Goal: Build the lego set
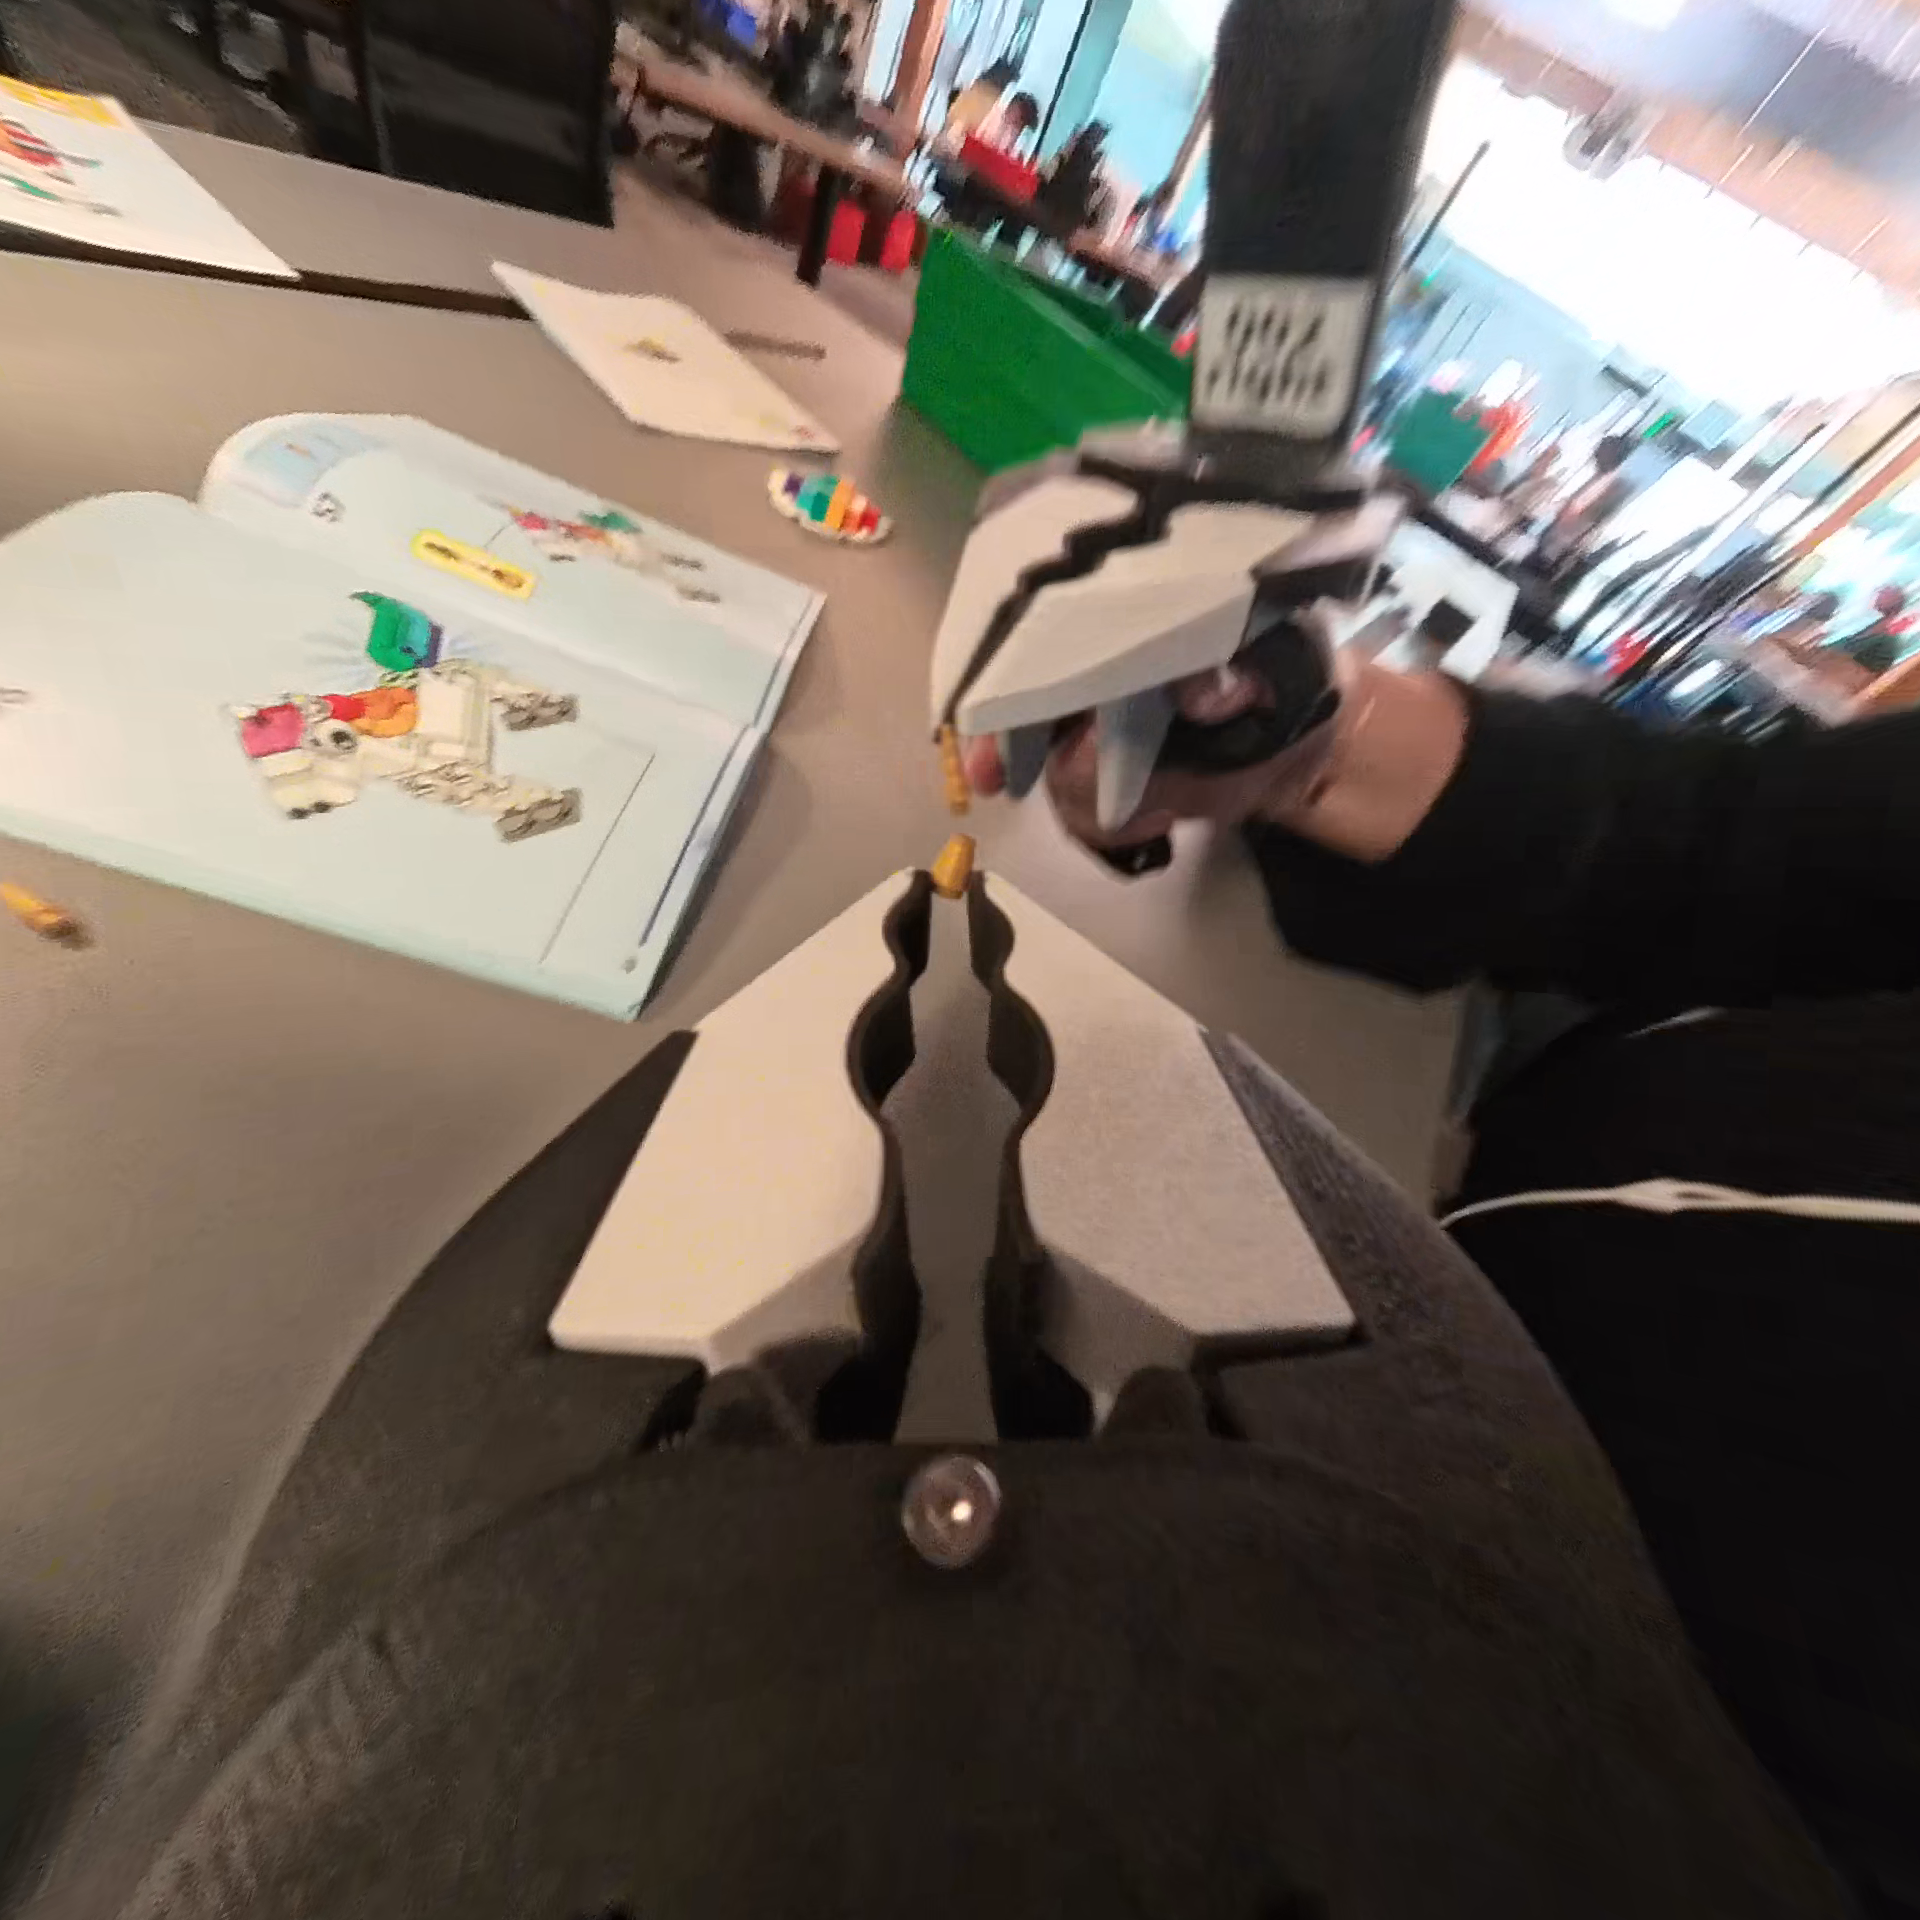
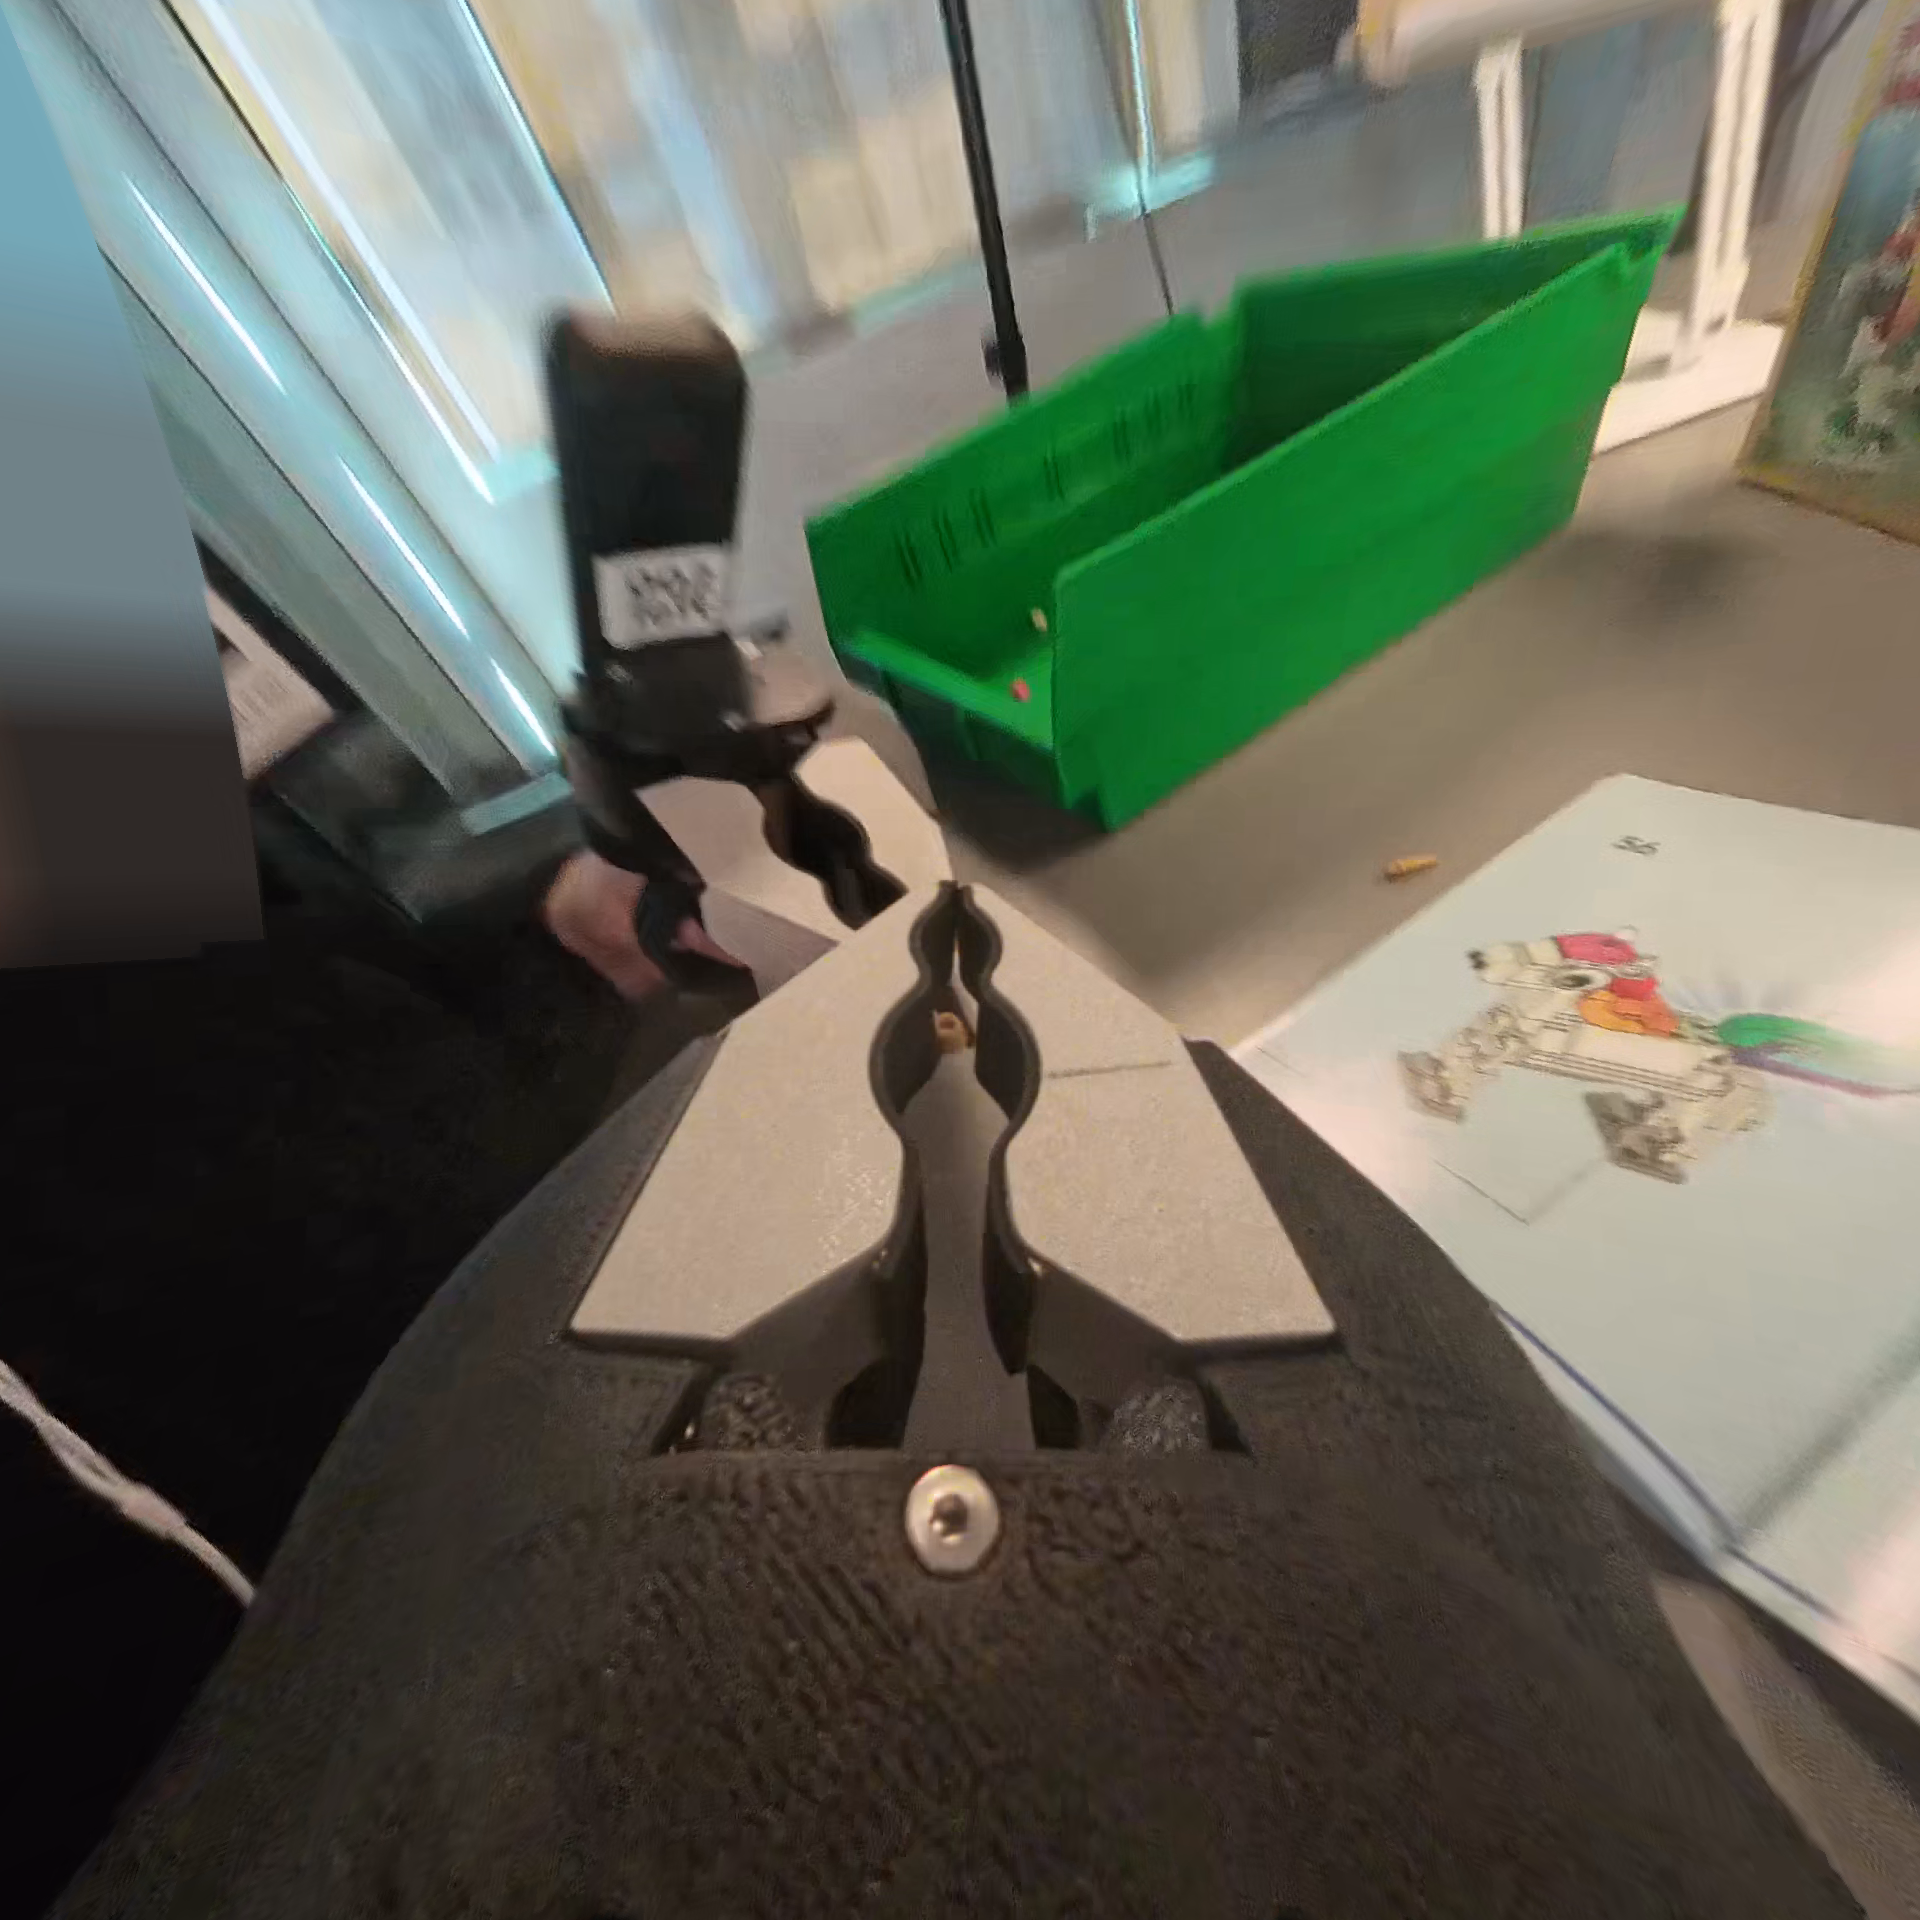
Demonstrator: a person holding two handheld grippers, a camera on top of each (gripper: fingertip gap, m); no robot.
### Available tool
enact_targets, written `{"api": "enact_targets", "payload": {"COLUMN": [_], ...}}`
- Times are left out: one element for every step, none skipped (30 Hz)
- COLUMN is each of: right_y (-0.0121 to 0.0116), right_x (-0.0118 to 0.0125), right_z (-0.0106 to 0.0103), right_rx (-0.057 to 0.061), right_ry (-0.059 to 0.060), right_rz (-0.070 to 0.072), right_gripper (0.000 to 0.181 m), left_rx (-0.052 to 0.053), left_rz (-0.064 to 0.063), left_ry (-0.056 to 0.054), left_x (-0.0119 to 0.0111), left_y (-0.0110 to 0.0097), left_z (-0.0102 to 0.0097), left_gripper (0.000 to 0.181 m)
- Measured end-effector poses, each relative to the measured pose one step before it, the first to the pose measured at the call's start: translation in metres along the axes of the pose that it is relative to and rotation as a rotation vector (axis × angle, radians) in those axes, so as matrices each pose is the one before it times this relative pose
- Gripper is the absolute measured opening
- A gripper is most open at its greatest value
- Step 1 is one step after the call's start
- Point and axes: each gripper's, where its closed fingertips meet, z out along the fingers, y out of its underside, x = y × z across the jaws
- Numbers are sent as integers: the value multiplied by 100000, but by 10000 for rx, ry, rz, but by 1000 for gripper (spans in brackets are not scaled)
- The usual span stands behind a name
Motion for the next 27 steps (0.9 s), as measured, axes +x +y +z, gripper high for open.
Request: {"api": "enact_targets", "payload": {"right_y": [-293, -211, -160, -178, -140, -70, 57, 236, 390, 438, 386, 230, 90, 125, 347, 544, 433, 188, 64, 97, 153, 156, 106, 97, 121, 167, 261], "right_x": [-163, 18, 92, 63, 120, 155, 127, 229, 465, 534, 532, 607, 589, 545, 513, 443, 309, 73, -115, -121, -88, -77, -132, -113, -19, -32, -68], "right_z": [-261, -241, -245, -252, -234, -209, -169, -105, -64, -55, -45, -98, -177, -218, -189, -101, -48, -32, 6, 28, 47, 18, -13, -65, -87, -119, -106], "right_rx": [628, 502, 377, 303, 205, 100, -10, -154, -255, -302, -303, -252, -204, -242, -384, -464, -311, -66, 51, 44, 2, -40, -72, -104, -174, -271, -391], "right_ry": [-262, -126, -45, -37, 28, 78, 72, 127, 254, 290, 277, 346, 379, 362, 329, 278, 238, 142, 60, 76, 122, 132, 100, 105, 155, 109, 26], "right_rz": [322, 234, 88, -17, -65, -155, -200, -115, -73, -91, -52, -63, -178, -213, -156, -141, -218, -294, -283, -256, -272, -294, -342, -386, -342, -263, -163], "right_gripper": [0, 0, 0, 0, 0, 0, 0, 0, 0, 0, 0, 0, 0, 0, 0, 0, 0, 0, 0, 0, 0, 0, 0, 0, 0, 0, 1], "left_rx": [280, 272, 257, 172, 131, 95, -5, -87, -115, -118, -112, -103, -66, -12, 19, 35, 101, 198, 140, 48, 85, 115, 98, 94, 107, 88, 36], "left_rz": [-410, -376, -360, -302, -234, -141, -22, 66, 69, 103, 189, 253, 260, 220, 169, 184, 154, 203, 171, 188, 220, 169, 118, 103, 85, 92, 101], "left_ry": [382, 376, 290, 225, 153, 56, -103, -210, -215, -196, -305, -423, -400, -288, -238, -172, 79, 273, -52, -100, 14, -81, -66, -16, -98, -89, -59], "left_x": [239, 256, 158, 88, 26, -70, -246, -352, -291, -201, -320, -487, -496, -370, -326, -259, 141, 501, 52, -18, 158, 15, 22, 91, -42, -19, 28], "left_y": [-422, -373, -322, -168, -92, -34, 94, 193, 168, 99, 75, 49, 9, -32, -42, -9, -107, -272, -187, -74, -117, -149, -113, -104, -122, -98, -35], "left_z": [81, 83, 70, 83, 68, 41, 37, 24, 6, -37, -140, -237, -274, -256, -212, -124, -45, -21, 3, 19, -12, -65, -81, -94, -100, -82, -38], "left_gripper": [6, 6, 6, 6, 6, 6, 6, 6, 6, 6, 6, 6, 6, 6, 6, 6, 6, 6, 6, 6, 6, 6, 6, 6, 6, 6, 6]}}
